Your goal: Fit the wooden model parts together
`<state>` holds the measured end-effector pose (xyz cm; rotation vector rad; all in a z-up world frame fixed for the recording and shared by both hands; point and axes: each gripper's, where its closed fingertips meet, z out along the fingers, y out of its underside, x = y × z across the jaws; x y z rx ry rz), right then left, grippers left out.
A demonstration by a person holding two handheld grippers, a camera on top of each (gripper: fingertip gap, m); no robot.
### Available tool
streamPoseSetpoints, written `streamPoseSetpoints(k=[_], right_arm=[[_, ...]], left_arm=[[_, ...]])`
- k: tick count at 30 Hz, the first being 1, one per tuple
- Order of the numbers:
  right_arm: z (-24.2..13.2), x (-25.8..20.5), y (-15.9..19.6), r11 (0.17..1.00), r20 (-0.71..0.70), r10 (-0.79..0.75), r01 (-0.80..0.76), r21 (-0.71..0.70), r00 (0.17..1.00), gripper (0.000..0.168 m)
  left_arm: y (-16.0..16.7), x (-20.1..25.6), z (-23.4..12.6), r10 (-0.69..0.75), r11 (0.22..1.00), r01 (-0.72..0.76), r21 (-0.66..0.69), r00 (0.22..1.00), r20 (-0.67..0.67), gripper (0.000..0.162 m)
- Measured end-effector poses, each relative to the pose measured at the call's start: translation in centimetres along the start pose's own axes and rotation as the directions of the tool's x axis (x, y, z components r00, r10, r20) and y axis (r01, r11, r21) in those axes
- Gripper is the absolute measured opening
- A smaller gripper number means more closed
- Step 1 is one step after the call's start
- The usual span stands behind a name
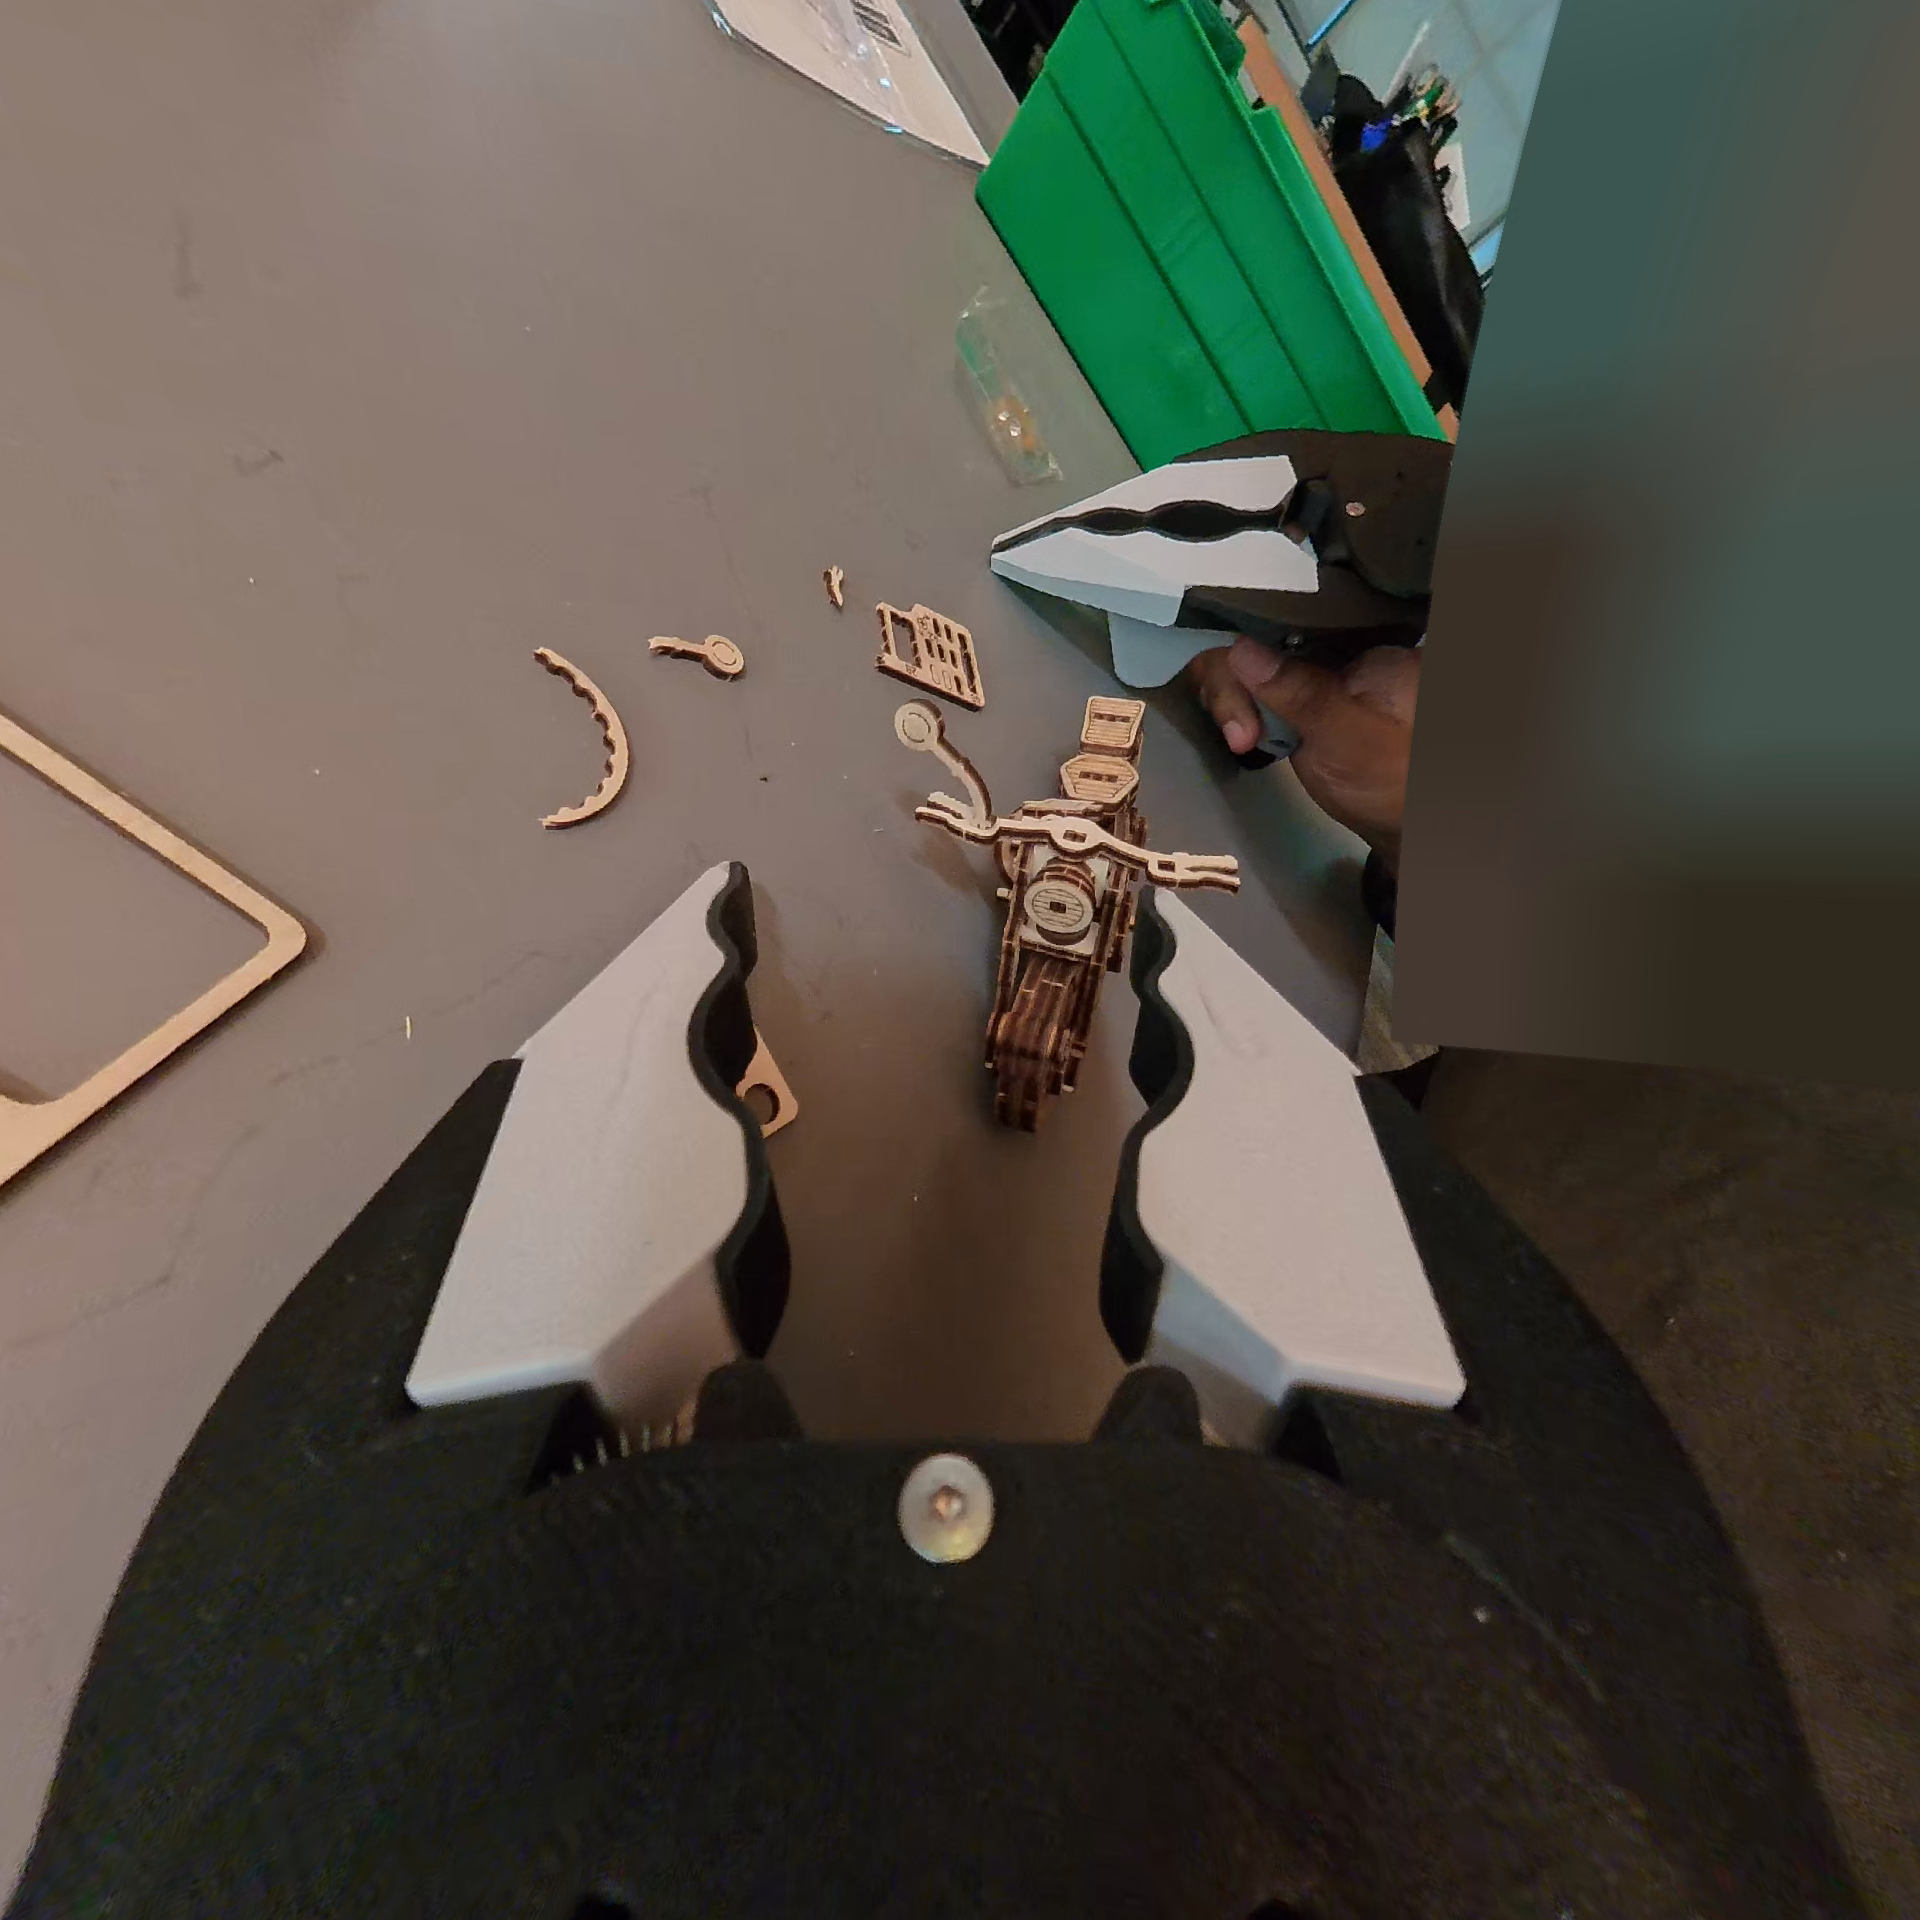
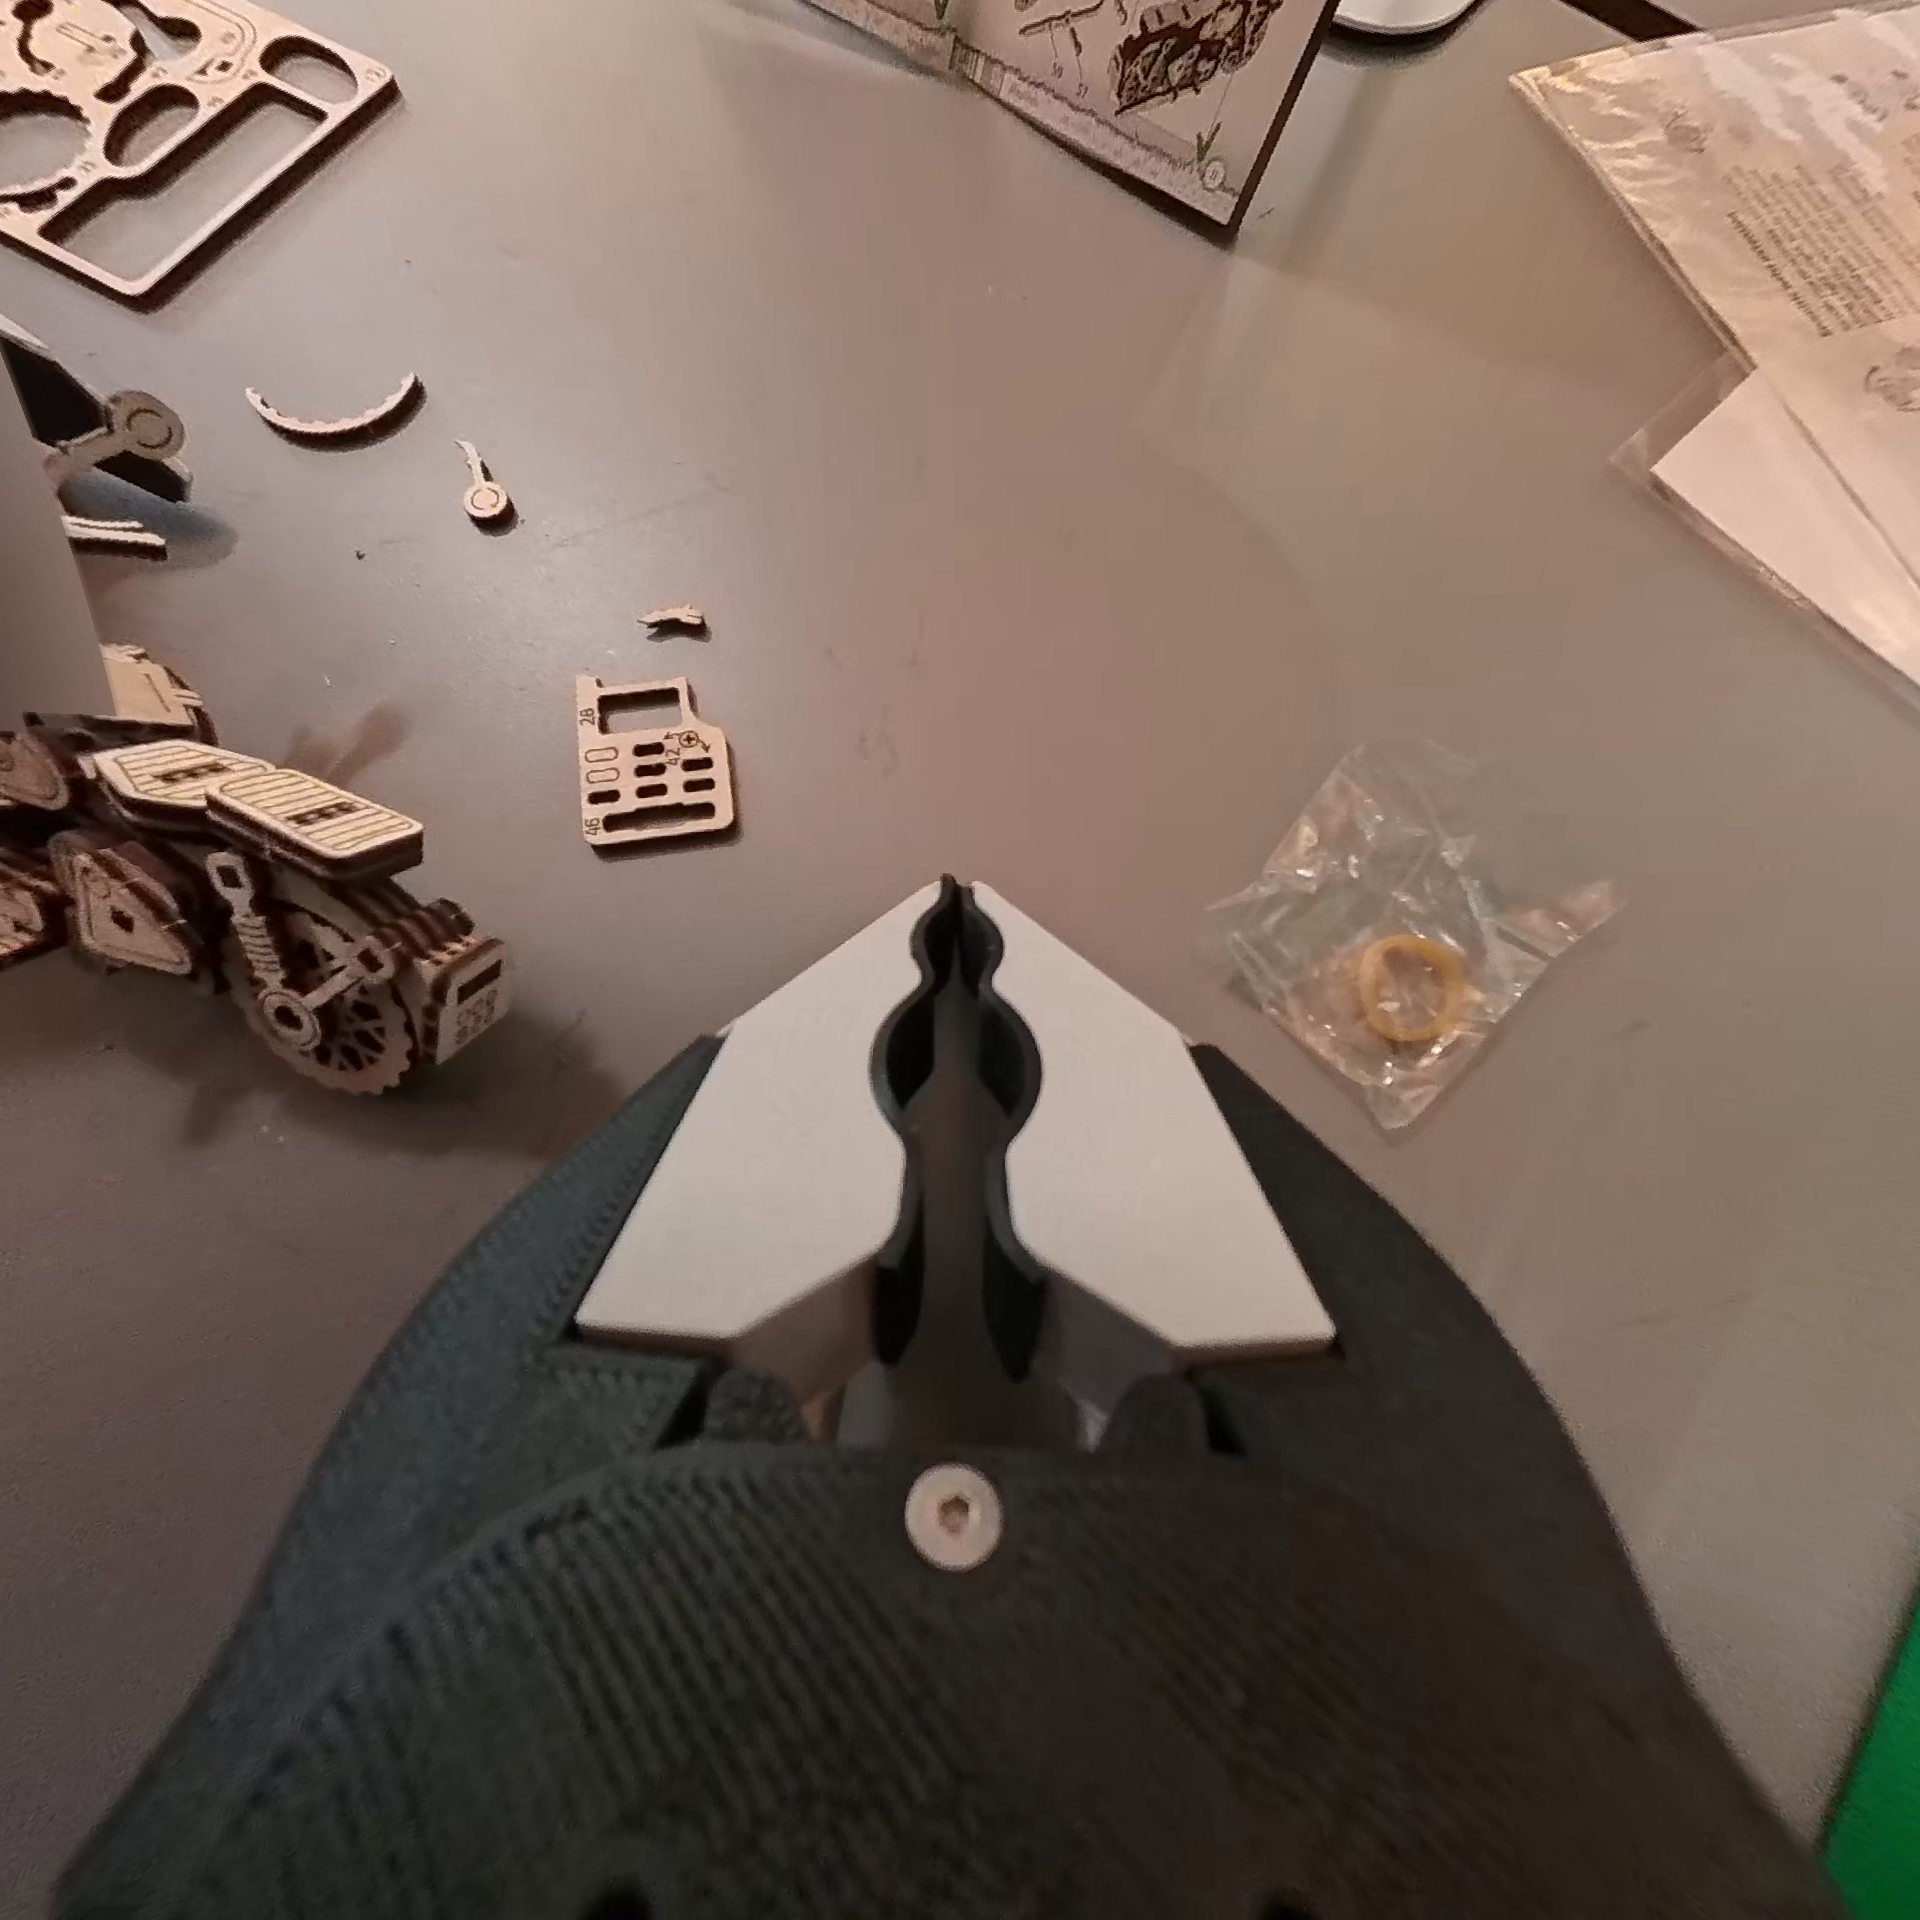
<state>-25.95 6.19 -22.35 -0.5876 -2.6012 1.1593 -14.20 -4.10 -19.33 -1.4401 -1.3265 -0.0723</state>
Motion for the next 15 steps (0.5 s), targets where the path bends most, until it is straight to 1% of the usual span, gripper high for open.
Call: streamPoseSetpoints(k=[6, 10, 12, 15], right_arm=[[0.0, 0.0, 0.0, 1.0, 0.016, 0.018, -0.018, -0.001, 1.0, 0.0], [-0.3, -0.6, 0.2, 1.0, 0.033, -0.02, 0.02, 0.005, 0.999, 0.0], [-0.8, -0.6, -0.3, 0.999, 0.032, -0.028, 0.026, 0.047, 0.999, 0.0], [-2.2, -0.4, -1.6, 0.988, 0.027, -0.015, 0.011, 0.157, 1.0, 0.0]], left_arm=[[0.0, 0.3, -0.1, 0.028, 1.0, -0.028, 0.006, 1.0, -0.002, 0.072], [0.3, 0.5, 0.1, 0.069, 0.998, -0.069, -0.009, 0.997, 0.016, 0.072], [0.5, 0.8, 0.2, 0.11, 0.994, -0.11, -0.021, 0.993, 0.029, 0.072], [0.9, 1.2, 0.3, 0.177, 0.984, -0.175, -0.033, 0.983, 0.049, 0.073]])
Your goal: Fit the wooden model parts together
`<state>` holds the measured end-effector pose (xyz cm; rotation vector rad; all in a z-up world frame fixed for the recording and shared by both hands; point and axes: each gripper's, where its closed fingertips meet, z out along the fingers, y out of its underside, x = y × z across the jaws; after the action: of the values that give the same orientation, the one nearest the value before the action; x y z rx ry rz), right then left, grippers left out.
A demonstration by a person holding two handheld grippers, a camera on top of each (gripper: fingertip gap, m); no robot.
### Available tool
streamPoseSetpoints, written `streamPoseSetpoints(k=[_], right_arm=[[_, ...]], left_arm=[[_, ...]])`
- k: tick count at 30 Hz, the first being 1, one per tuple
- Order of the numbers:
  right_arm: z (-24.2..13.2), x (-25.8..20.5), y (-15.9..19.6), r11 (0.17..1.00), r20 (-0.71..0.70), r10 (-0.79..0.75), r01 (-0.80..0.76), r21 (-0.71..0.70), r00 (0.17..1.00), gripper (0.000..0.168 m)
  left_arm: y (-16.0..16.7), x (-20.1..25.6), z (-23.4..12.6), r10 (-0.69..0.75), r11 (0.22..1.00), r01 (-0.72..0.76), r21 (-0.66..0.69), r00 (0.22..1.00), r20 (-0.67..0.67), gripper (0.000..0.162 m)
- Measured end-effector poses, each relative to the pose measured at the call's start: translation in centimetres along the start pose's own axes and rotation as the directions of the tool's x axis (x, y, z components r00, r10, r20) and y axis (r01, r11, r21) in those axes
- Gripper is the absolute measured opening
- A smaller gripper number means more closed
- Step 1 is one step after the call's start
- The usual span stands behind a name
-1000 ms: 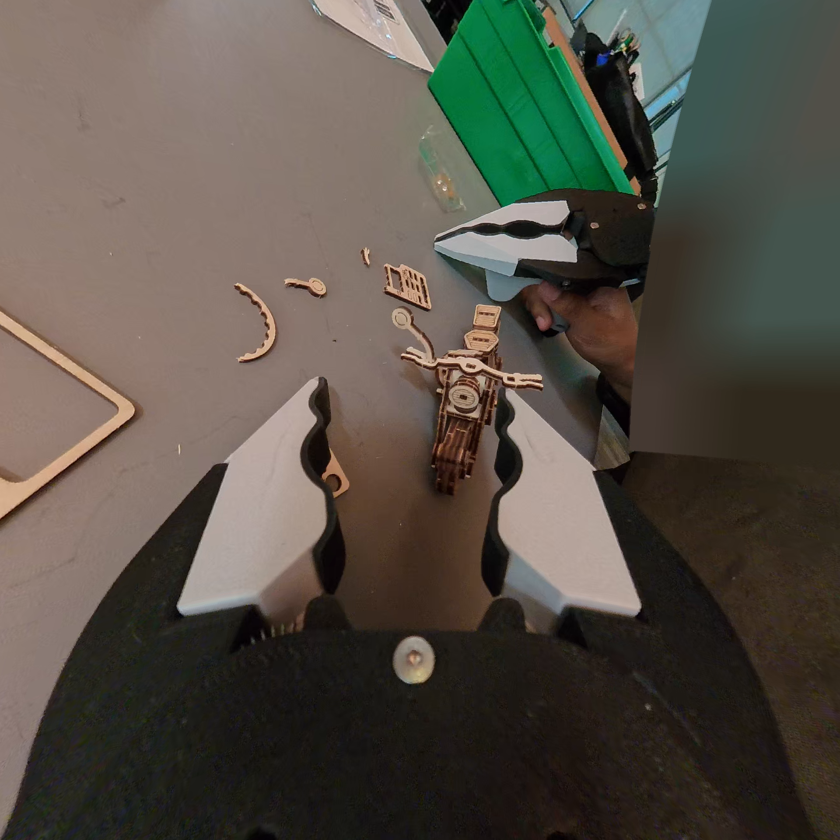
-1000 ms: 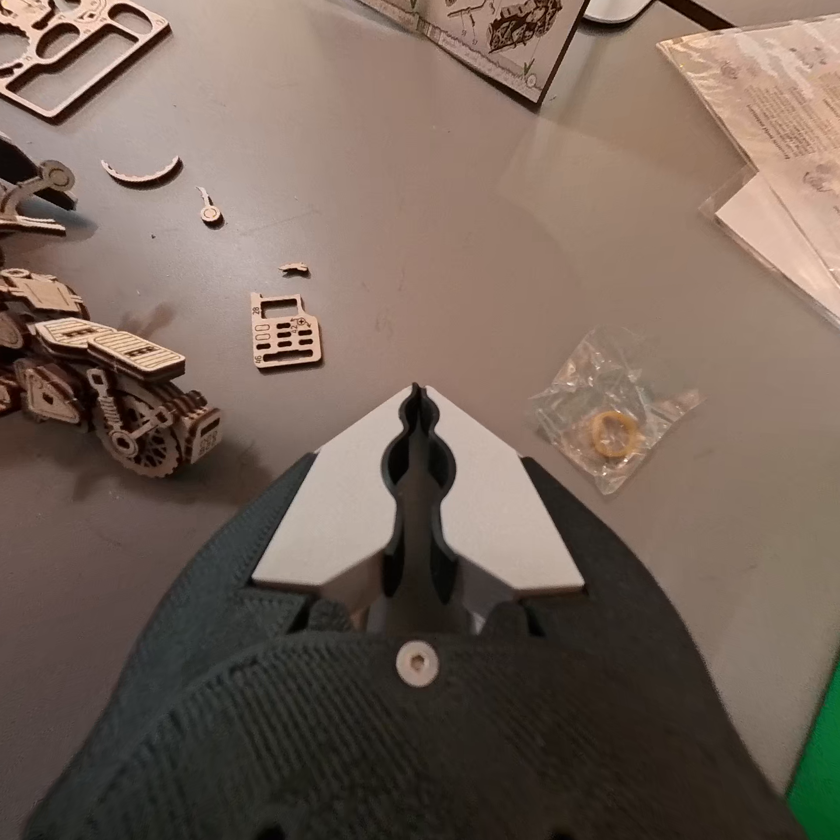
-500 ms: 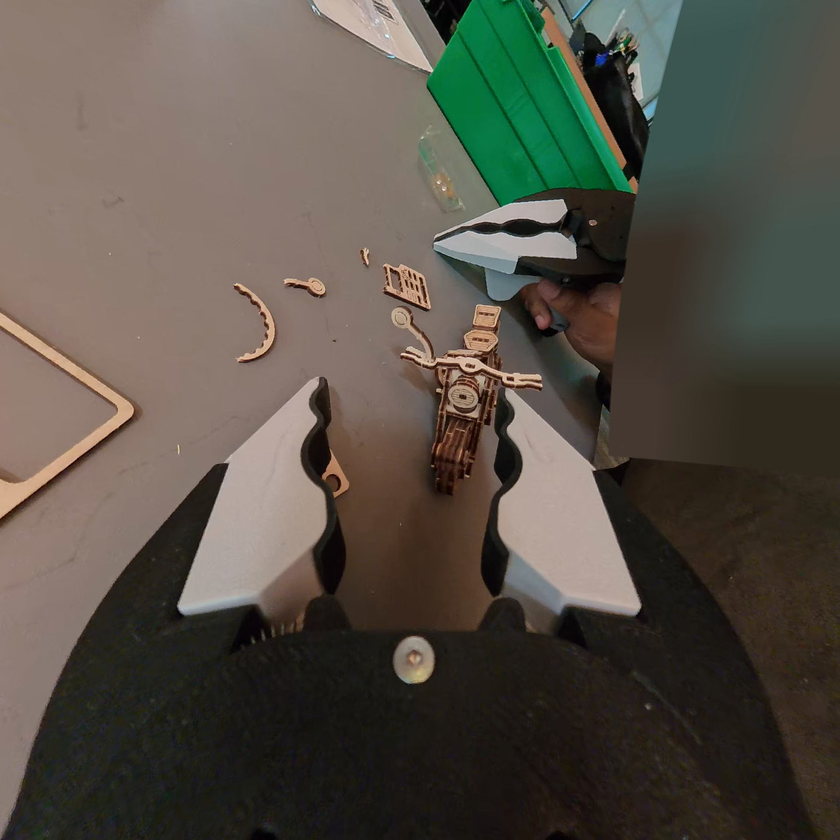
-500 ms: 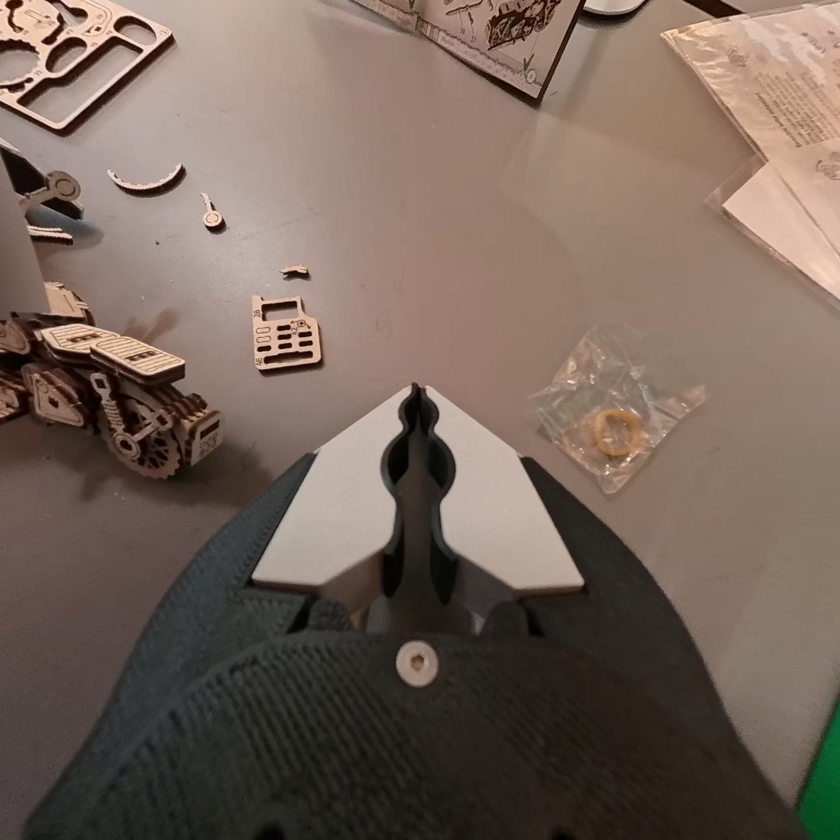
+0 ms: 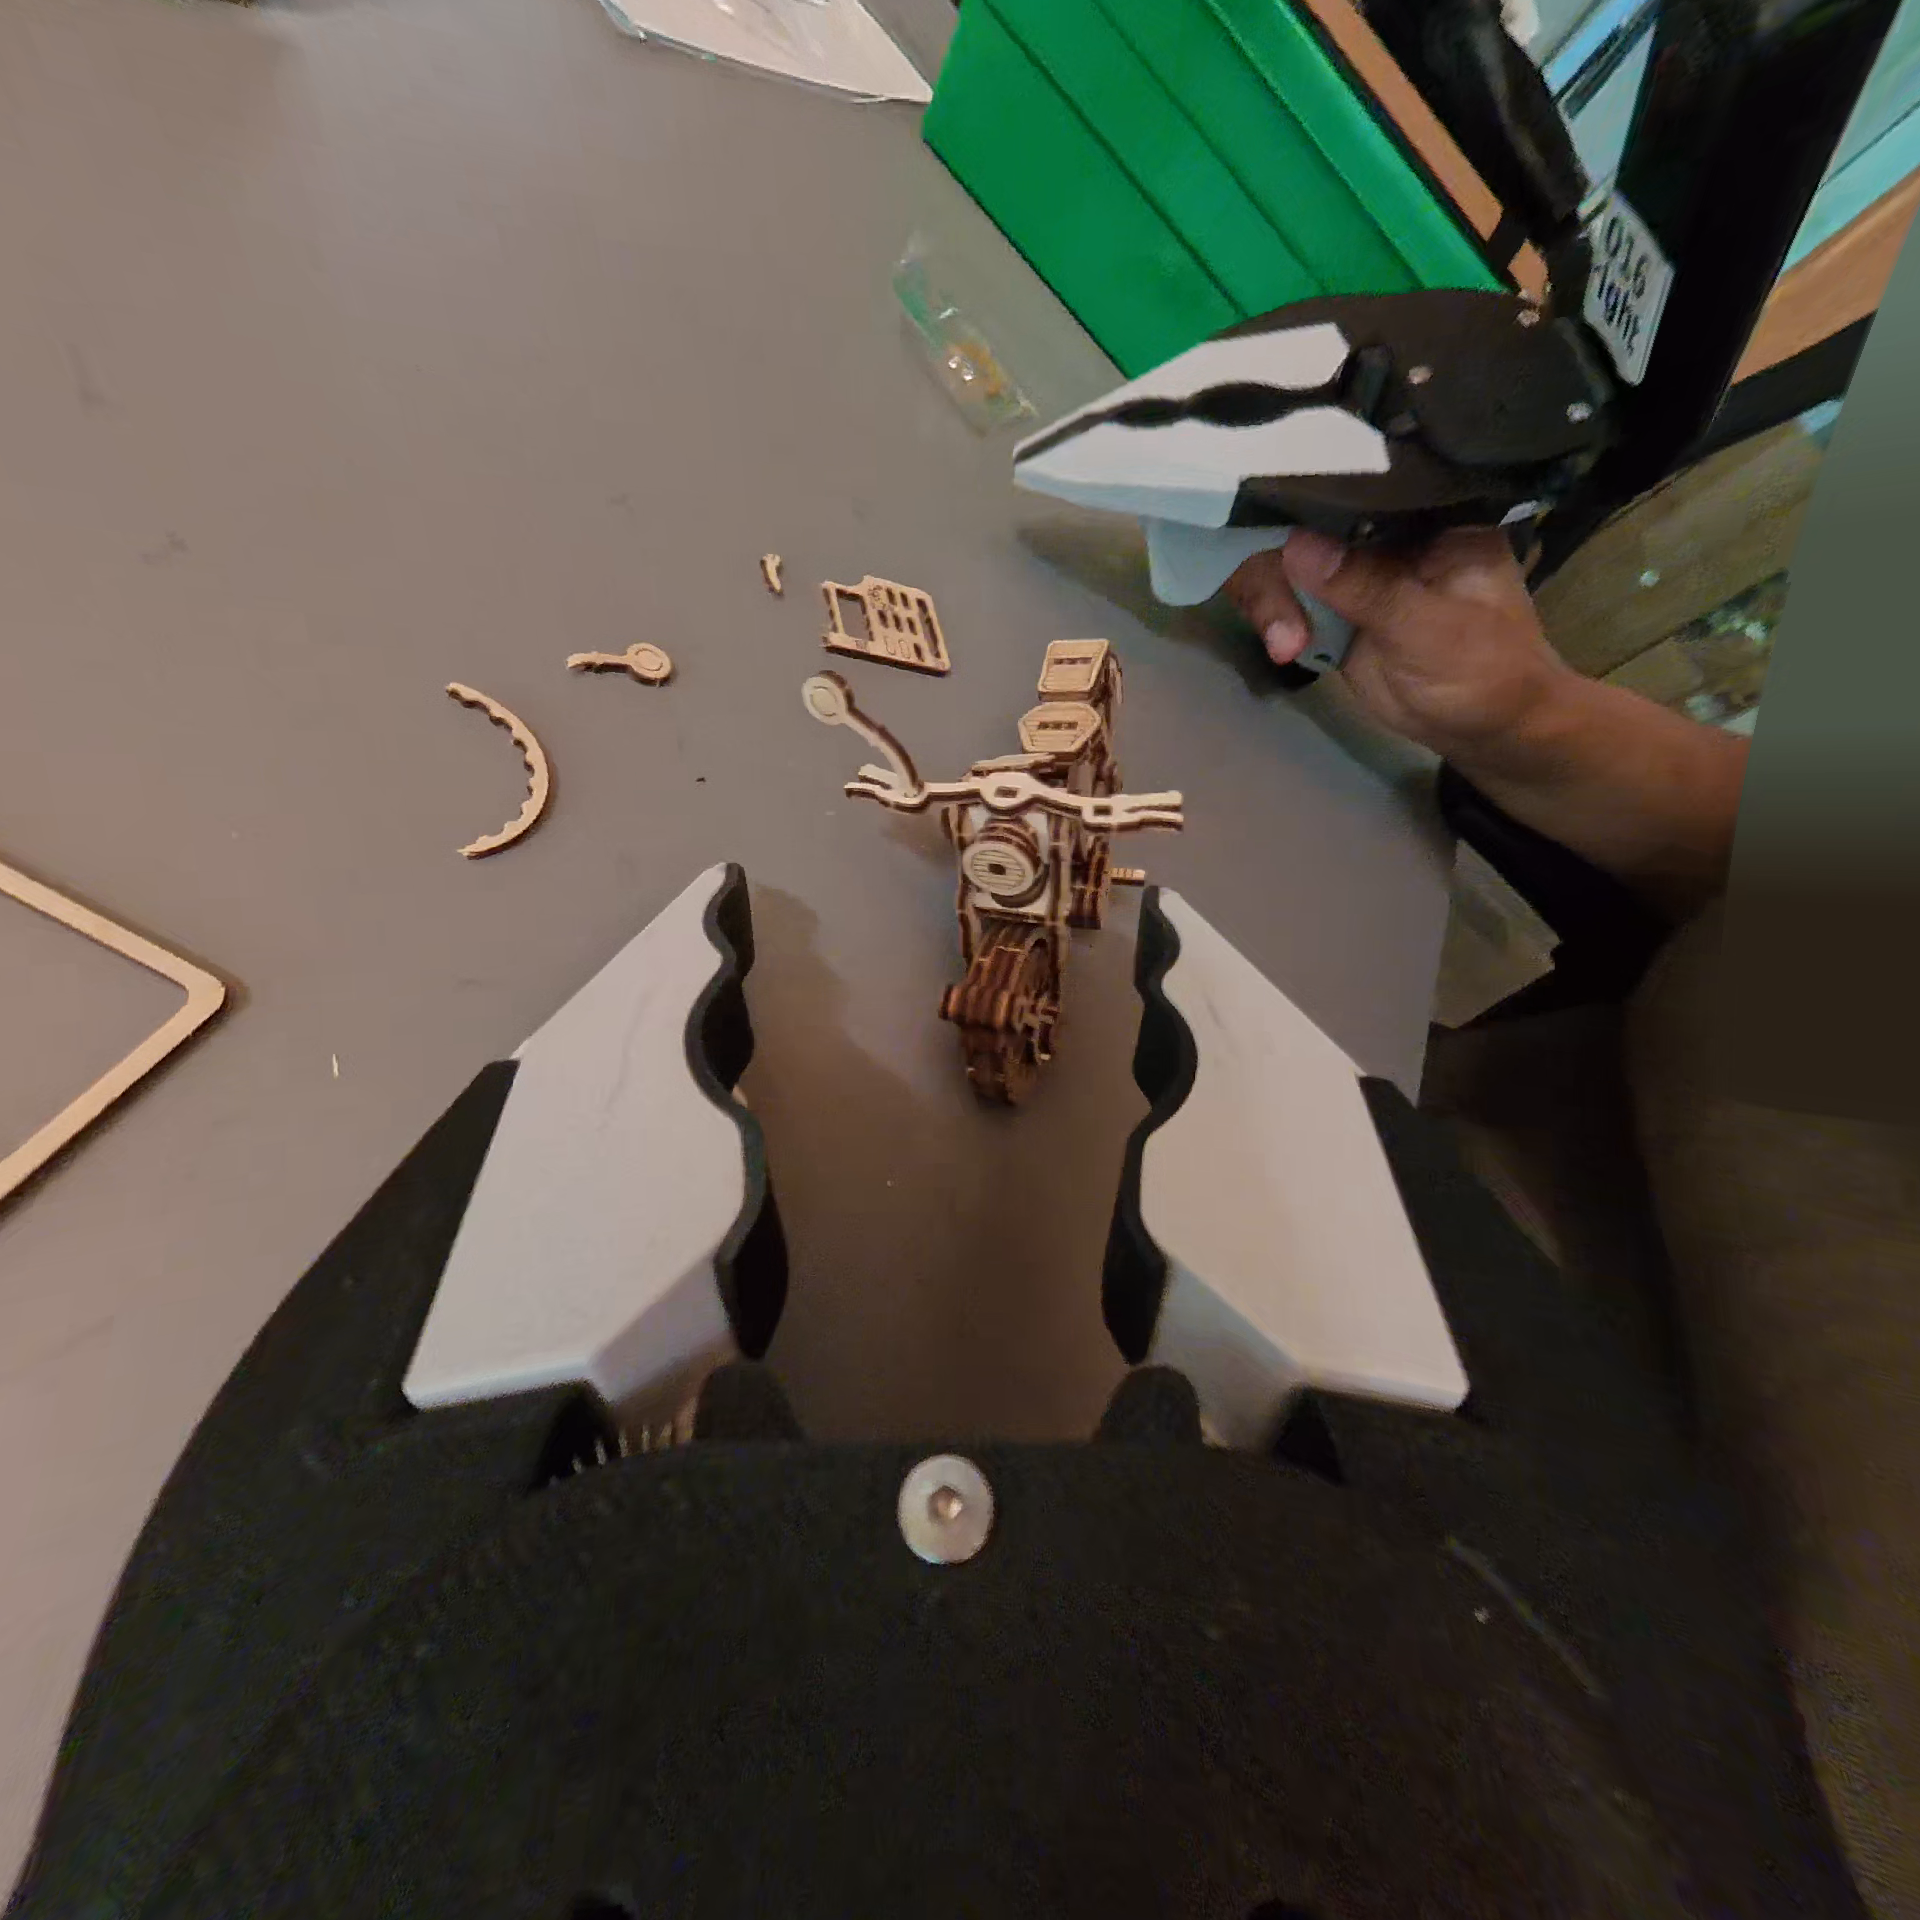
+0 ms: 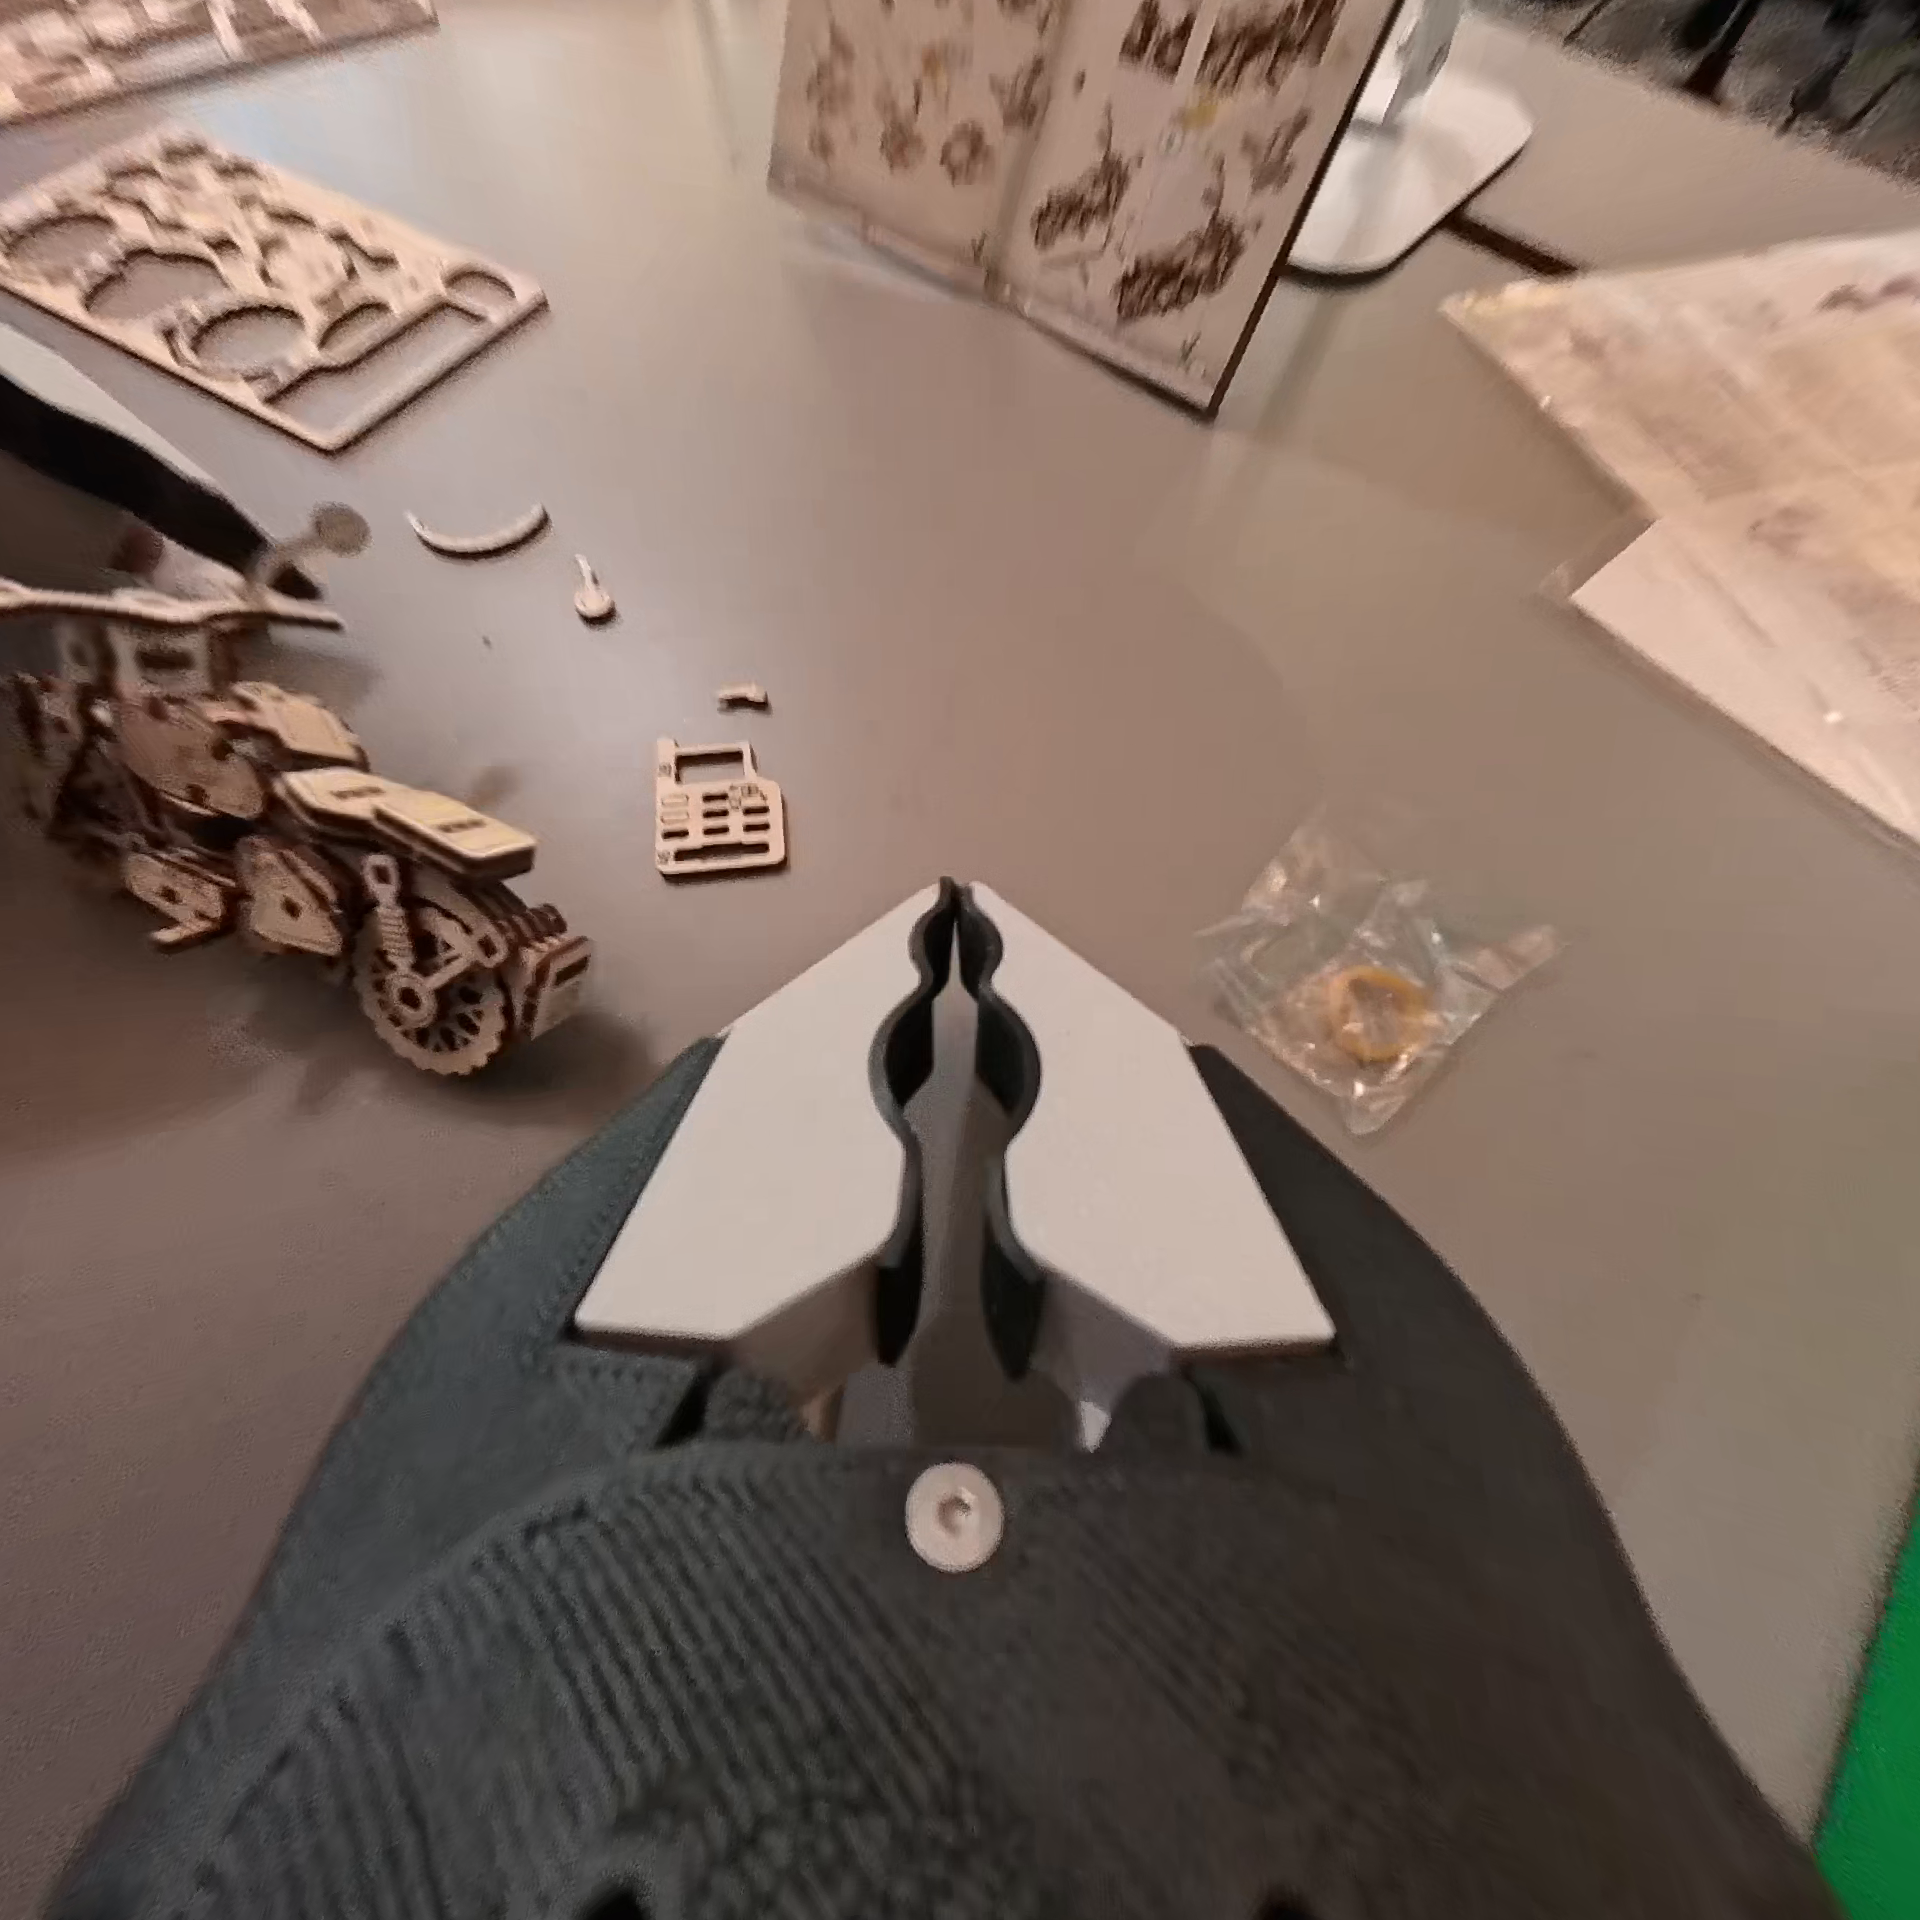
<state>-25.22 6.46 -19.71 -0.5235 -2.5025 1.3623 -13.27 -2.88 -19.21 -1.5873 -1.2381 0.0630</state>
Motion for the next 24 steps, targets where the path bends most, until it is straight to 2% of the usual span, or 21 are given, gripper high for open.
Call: streamPoseSetpoints(k=[3, 7, 11, 15, 19, 24], right_arm=[[-1.4, -0.9, -1.5, 0.994, 0.041, -0.005, 0.001, 0.107, 0.999, 0.0], [-2.9, -3.1, -3.1, 0.973, 0.069, -0.099, 0.082, 0.217, 0.993, 0.0], [-3.2, -4.7, -3.5, 0.96, 0.067, -0.16, 0.139, 0.244, 0.985, 0.0], [-3.2, -4.5, -3.4, 0.946, -0.006, -0.222, 0.216, 0.24, 0.975, 0.001], [-3.3, -4.2, -3.5, 0.941, -0.042, -0.235, 0.239, 0.238, 0.971, 0.025], [-2.8, -4.3, -2.9, 0.962, 0.001, -0.177, 0.173, 0.213, 0.984, 0.048]], left_arm=[[0.3, 0.5, 0.0, 0.074, 0.997, -0.074, -0.01, 0.997, 0.029, 0.078], [0.5, 1.7, 0.1, 0.209, 0.978, -0.208, -0.03, 0.975, 0.077, 0.084], [0.3, 2.8, 0.3, 0.328, 0.945, -0.326, -0.043, 0.936, 0.129, 0.088], [0.3, 2.7, 0.3, 0.396, 0.918, -0.391, -0.064, 0.898, 0.191, 0.088], [0.3, 2.5, 0.2, 0.396, 0.918, -0.391, -0.063, 0.896, 0.2, 0.088], [0.0, 2.6, 0.0, 0.341, 0.94, -0.341, -0.028, 0.924, 0.171, 0.087]])
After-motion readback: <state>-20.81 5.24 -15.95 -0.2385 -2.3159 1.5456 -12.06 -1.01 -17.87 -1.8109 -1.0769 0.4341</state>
